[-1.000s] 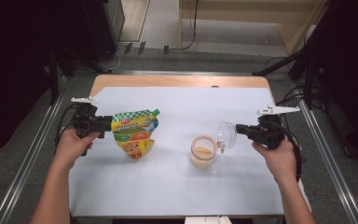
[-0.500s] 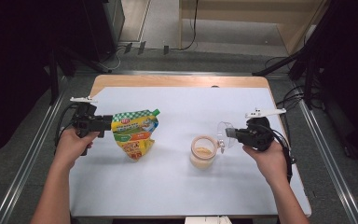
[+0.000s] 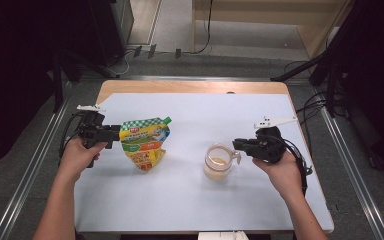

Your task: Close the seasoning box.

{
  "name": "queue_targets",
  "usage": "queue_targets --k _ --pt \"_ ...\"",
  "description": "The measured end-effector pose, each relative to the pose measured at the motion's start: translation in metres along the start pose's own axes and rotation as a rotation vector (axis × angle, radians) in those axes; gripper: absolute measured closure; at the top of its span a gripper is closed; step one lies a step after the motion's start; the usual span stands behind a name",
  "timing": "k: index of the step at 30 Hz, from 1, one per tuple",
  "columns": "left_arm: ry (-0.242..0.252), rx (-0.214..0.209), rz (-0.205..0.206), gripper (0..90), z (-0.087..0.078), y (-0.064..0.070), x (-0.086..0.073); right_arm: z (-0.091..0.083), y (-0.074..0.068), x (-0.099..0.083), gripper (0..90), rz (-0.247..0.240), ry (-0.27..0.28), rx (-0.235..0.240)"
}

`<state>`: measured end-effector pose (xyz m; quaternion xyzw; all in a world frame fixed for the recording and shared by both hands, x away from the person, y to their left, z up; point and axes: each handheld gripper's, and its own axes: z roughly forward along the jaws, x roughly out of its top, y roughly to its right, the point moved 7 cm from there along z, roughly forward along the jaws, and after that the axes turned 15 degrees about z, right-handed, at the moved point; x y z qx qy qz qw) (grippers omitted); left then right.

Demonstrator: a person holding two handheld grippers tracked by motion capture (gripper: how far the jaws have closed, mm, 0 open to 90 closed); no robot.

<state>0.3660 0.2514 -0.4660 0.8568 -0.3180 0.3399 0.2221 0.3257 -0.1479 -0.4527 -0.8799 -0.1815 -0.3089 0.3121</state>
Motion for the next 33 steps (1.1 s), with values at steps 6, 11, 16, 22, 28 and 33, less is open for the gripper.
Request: queue_targets --k 6,11,16,22,28,33 --pt "0.002 0.000 -0.001 37.9 0.000 0.000 0.000 -0.001 0.006 0.001 65.3 -0.010 0.015 -0.006" --pt "0.009 0.002 0.003 36.7 0.000 0.000 0.000 -0.003 0.021 0.002 48.0 0.018 0.069 -0.025" --pt "0.010 0.001 -0.001 36.7 0.000 -0.001 0.000 -0.003 0.035 0.000 44.4 0.064 0.112 0.003" --pt "0.008 0.003 -0.002 36.7 0.000 -0.001 -0.001 -0.004 0.048 -0.002 40.5 0.052 0.127 -0.035" --pt "0.008 0.003 -0.006 36.7 0.000 -0.001 -0.001 -0.002 0.061 -0.007 36.4 0.071 0.128 -0.044" --pt "0.003 0.003 -0.005 36.7 0.001 -0.002 -0.002 0.005 0.072 -0.014 31.1 0.041 0.134 -0.058"
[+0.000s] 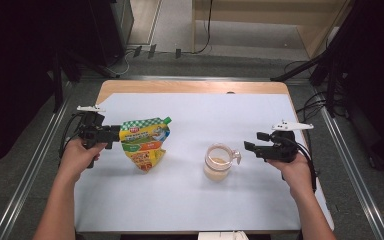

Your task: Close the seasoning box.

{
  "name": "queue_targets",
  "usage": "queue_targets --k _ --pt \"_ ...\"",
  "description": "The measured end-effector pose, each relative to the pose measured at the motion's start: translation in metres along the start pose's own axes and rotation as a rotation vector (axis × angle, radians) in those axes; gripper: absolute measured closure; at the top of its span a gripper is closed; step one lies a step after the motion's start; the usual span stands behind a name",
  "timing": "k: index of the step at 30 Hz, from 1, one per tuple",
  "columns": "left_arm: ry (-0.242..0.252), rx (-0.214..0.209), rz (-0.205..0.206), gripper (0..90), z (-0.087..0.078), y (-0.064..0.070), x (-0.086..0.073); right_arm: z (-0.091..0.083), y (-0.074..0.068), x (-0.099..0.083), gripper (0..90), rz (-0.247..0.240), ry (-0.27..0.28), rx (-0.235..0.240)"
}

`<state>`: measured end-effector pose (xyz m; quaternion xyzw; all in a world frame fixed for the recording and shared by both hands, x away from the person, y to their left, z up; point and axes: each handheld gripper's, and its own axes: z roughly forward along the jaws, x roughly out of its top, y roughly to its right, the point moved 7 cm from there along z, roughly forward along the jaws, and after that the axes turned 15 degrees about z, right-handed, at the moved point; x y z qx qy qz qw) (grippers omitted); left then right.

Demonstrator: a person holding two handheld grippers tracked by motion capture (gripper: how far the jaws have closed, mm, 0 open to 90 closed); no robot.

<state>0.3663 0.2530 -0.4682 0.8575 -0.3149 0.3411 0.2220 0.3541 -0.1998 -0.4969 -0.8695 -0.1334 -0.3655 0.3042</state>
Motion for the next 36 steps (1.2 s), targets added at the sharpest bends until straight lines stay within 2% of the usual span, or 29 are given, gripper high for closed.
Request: queue_targets --k 8,11,15,22,36 --pt "-0.004 0.000 -0.002 36.7 0.002 0.000 -0.001 0.006 0.010 -0.004 27.9 0.000 -0.007 -0.035" --pt "-0.004 -0.001 -0.005 36.7 0.002 0.000 -0.002 0.008 0.013 -0.008 20.5 -0.012 -0.043 -0.013" --pt "-0.005 -0.001 -0.004 36.7 0.002 0.000 -0.002 0.010 0.020 -0.010 21.5 0.001 -0.063 -0.037" --pt "-0.006 0.000 -0.007 36.7 0.003 -0.001 -0.003 0.009 0.029 -0.010 21.5 0.032 -0.047 -0.057" --pt "-0.003 0.001 -0.031 35.4 0.003 -0.005 -0.006 0.010 0.031 -0.011 21.6 0.037 -0.056 -0.065"
